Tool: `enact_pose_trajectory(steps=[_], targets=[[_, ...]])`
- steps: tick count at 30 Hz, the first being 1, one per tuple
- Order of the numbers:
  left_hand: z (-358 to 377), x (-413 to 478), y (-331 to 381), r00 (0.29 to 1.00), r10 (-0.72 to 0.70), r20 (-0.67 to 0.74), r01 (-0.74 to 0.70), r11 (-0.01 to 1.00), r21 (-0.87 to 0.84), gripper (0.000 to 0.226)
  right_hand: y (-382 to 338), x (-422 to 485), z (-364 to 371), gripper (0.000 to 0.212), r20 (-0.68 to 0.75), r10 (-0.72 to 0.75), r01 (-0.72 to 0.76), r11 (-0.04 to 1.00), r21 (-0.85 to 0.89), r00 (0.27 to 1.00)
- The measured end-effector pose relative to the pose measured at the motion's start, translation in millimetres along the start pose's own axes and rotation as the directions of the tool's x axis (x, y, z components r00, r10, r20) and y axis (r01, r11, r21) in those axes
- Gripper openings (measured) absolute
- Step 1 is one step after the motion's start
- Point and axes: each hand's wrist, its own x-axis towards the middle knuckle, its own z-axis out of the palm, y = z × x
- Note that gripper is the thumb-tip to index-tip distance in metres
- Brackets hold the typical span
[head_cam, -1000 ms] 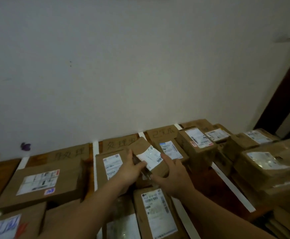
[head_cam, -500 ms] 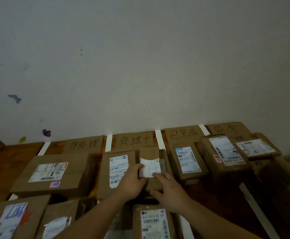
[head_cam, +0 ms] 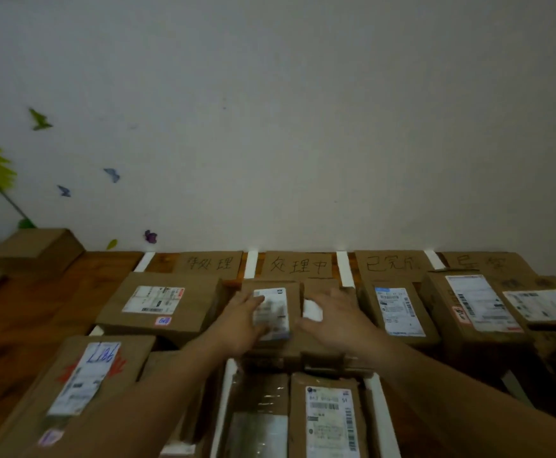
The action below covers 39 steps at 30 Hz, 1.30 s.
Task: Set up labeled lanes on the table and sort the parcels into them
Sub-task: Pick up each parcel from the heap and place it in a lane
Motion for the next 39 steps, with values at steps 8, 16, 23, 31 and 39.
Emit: enact_pose_trajectory(steps=[8, 16, 23, 31, 39], targets=[[-110.9, -101.1, -141.5, 0.983, -0.182, -0.030, 0.183, 0.981, 0.061, 0.066, -161.0, 9.3, 50.4, 0.060, 0.121, -0.254, 0.272, 0.947, -0.169, 0.960], [-222.1, -215.8, -312.6, 0.939, -0.334, -0.083, 0.339, 0.938, 0.071, 0.066, -344.8, 21.6, 166.5, 0.050, 0.205, -0.428, 0.468, 0.856, -0.221, 0.880], [-296.4, -276.4, -427.2, 0.853, -0.507, -0.125, 0.487, 0.859, -0.158, 0.068, -456.0, 52.5, 234.6, 0.063, 0.287, -0.437, 0.498, 0.845, -0.194, 0.852], [-353.2, -249.0, -527.5, 0.815, -0.563, -0.139, 0.534, 0.822, -0.201, 0.067, -547.4, 147.1, 299.1, 0.064, 0.299, -0.437, 0.499, 0.849, -0.173, 0.848], [-425.5, -206.2, -634.8, 0.771, -0.620, -0.145, 0.592, 0.782, -0.198, 0.064, -642.9, 244.3, 381.0, 0.061, 0.361, -0.384, 0.422, 0.906, -0.029, 0.850]])
